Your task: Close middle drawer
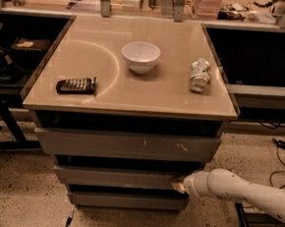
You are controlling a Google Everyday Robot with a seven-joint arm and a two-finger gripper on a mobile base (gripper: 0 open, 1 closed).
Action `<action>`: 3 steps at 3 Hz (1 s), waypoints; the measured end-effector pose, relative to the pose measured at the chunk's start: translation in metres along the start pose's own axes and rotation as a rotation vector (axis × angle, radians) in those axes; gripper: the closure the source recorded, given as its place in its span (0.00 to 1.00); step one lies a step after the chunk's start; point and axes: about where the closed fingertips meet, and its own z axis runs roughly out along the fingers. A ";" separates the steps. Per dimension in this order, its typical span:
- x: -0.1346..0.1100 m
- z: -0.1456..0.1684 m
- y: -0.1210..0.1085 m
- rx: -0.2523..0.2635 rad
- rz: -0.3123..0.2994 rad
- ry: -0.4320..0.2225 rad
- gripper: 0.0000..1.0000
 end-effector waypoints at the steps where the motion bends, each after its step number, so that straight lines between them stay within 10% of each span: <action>1: 0.000 0.000 0.000 0.000 0.000 0.000 1.00; 3: 0.042 -0.062 0.023 -0.009 0.132 0.083 1.00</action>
Offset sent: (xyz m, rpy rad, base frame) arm -0.0327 -0.0089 0.0104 0.0048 0.0801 -0.0108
